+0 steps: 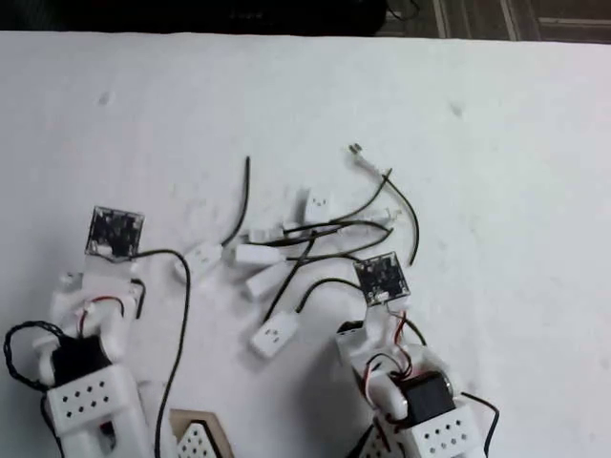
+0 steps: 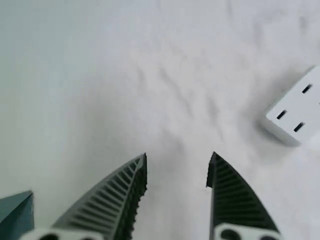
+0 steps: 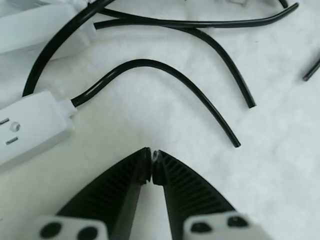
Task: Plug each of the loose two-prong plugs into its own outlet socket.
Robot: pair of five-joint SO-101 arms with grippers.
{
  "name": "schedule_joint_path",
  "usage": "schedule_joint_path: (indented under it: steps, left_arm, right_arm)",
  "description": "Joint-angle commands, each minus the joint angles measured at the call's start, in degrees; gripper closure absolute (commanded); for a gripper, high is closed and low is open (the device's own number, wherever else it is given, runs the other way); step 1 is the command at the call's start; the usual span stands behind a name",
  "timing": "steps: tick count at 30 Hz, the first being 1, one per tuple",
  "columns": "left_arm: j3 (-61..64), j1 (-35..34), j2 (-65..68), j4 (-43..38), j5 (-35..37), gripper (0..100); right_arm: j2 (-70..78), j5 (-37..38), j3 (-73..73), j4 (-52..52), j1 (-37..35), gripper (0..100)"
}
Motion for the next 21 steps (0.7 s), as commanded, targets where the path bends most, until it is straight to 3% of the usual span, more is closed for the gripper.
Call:
schedule_joint_path:
  steps: [1,4,9,11,15,21]
  left_arm:
    - [4.5,-0.6,-5.6,-1.3,0.6,80]
    - [7.8,-0.6,-10.4,-1.3,0.5,80]
    - [11.6,-0.6,-20.3,2.4,0.8,80]
    - [12.8,-0.6,-24.6,5.4,0.6,80]
    - [15.2,-0.7,-31.2,9.5,0.5,80]
    - [15.5,-0.7,-30.4,9.7,0.5,80]
  right_arm:
    - [-0.3,0.0,-2.1,-0.7,0.3,97.8]
    - [-0.3,4.6,-5.7,-3.1,3.1,97.8]
    - [-0.3,24.5,-9.5,-9.2,10.0,98.1]
    - [-0.2,29.0,-14.1,-10.2,13.1,98.1]
    - [5.1,29.6,-23.9,-6.8,16.0,98.1]
    - [31.9,29.9,-38.8,-5.6,13.9,97.8]
